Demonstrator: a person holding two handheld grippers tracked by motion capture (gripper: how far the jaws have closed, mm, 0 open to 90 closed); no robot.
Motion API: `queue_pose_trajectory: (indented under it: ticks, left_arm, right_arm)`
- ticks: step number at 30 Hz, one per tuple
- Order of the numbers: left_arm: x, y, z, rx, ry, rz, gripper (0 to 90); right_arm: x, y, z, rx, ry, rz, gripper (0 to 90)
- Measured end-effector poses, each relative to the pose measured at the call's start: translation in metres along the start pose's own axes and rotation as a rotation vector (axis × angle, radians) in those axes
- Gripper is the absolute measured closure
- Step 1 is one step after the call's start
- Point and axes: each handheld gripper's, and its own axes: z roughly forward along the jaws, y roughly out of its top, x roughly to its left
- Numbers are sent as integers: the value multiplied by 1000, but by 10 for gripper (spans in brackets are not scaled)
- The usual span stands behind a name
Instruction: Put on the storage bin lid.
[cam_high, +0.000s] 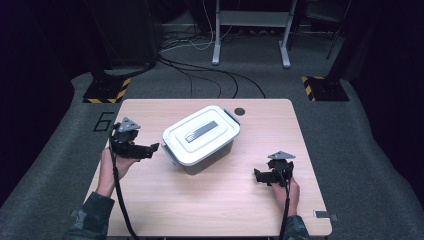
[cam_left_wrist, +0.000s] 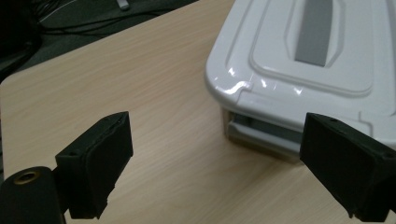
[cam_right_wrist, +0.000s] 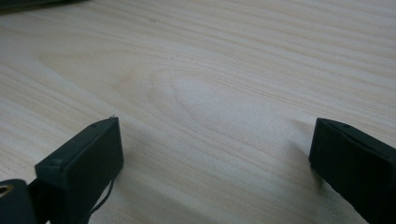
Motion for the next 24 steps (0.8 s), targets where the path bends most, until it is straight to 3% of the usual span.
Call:
queue_pose_trajectory:
  ticks: [7,15,24]
  left_arm:
    - [13,-33,-4,12,28,-75,67]
    - [33,-88,0,48,70,-166,50]
    - [41,-138,10,103,120,-245,24]
  right_arm:
    - [0,0,0,0,0,0,19]
    - [0,0,0,0,-1,-1,19]
    - [0,0,0,1,-1,0,19]
